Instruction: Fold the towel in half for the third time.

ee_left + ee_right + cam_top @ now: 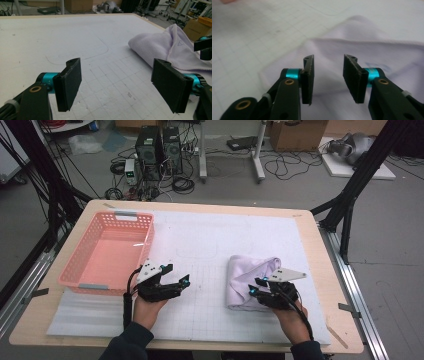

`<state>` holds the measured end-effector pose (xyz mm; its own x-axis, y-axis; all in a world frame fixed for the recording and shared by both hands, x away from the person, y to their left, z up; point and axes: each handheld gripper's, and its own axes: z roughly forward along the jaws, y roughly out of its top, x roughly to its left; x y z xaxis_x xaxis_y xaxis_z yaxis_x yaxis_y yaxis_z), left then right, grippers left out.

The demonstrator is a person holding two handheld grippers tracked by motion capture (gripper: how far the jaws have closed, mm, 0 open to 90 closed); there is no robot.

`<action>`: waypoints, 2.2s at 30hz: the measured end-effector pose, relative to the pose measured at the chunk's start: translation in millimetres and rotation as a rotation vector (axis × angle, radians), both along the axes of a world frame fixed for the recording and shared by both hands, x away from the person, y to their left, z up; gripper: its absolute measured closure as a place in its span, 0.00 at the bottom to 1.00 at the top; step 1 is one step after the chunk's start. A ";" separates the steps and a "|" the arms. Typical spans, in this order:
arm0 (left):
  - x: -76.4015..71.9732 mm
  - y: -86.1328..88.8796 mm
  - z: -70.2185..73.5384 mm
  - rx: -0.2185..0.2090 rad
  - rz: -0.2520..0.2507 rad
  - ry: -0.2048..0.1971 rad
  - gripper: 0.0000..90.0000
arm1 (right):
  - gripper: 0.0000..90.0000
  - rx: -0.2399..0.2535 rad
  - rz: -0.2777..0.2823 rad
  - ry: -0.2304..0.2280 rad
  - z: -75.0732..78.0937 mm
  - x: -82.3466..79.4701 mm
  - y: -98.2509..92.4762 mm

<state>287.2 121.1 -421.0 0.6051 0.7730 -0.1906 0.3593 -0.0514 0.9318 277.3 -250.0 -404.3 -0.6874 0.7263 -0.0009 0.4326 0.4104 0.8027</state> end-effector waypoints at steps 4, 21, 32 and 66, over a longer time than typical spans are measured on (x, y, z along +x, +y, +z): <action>-0.2 1.5 0.0 0.009 -0.008 -0.004 0.28 | 0.56 -0.033 0.057 0.059 -4.3 10.5 29.5; -3.4 1.2 -2.1 0.009 -0.016 0.000 0.28 | 0.94 -0.011 -0.069 -0.017 7.1 -13.1 -9.8; -4.6 -0.6 -1.7 0.008 -0.019 -0.002 0.28 | 0.63 0.098 -0.234 0.018 10.4 -33.4 -67.3; -5.8 -1.2 -2.0 0.003 -0.037 -0.008 0.28 | 0.61 -0.050 -0.316 -0.002 -11.9 41.3 -59.6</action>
<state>281.4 119.9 -423.0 0.6350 0.7505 -0.1833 0.3495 -0.0676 0.9345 318.5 -309.6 -416.2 -0.4274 0.9030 -0.0430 0.5437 0.2947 0.7858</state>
